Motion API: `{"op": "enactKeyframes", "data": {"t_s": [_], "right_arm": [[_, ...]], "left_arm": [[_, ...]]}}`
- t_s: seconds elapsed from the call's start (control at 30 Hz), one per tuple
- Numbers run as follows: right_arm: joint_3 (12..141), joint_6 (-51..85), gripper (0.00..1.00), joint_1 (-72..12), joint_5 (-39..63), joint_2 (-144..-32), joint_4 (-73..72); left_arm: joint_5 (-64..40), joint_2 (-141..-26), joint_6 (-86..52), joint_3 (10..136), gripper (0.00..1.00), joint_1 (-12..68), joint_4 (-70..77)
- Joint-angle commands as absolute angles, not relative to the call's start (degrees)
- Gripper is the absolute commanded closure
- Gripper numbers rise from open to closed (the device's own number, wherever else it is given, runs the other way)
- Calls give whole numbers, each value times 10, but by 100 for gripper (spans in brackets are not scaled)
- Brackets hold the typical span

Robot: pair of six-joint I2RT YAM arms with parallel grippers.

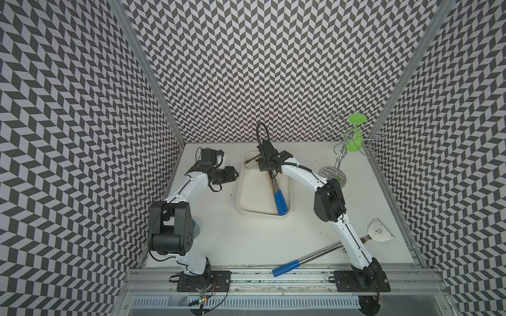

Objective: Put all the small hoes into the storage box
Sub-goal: Place the hoe in the storage box.

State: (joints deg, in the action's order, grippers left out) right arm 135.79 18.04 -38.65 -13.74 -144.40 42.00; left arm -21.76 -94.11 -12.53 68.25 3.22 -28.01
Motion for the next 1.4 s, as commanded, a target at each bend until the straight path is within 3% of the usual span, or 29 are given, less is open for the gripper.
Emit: {"op": "enactKeyframes", "data": {"t_s": [0.0,0.37,0.63,0.73,0.87,0.97,1.03,1.37], "right_arm": [[1365,185,48,-388,-137,-1422,412],[1339,200,62,-361,-122,-1416,407],[1301,204,90,-360,-84,-1436,399],[1291,201,93,-369,-81,-1440,402],[1293,199,91,-374,-80,-1441,405],[1306,197,71,-373,-88,-1430,411],[1318,196,64,-371,-89,-1416,412],[1317,192,69,-369,-73,-1391,408]], "left_arm": [[-220,-919,-124,675,39,28,-272],[-216,-921,-122,681,39,28,-275],[-212,-921,-121,680,39,28,-276],[-211,-920,-120,680,39,27,-277],[-208,-919,-120,680,39,26,-277],[-208,-918,-119,679,39,25,-278],[-208,-918,-119,678,39,25,-277],[-212,-925,-121,681,39,25,-275]]}}
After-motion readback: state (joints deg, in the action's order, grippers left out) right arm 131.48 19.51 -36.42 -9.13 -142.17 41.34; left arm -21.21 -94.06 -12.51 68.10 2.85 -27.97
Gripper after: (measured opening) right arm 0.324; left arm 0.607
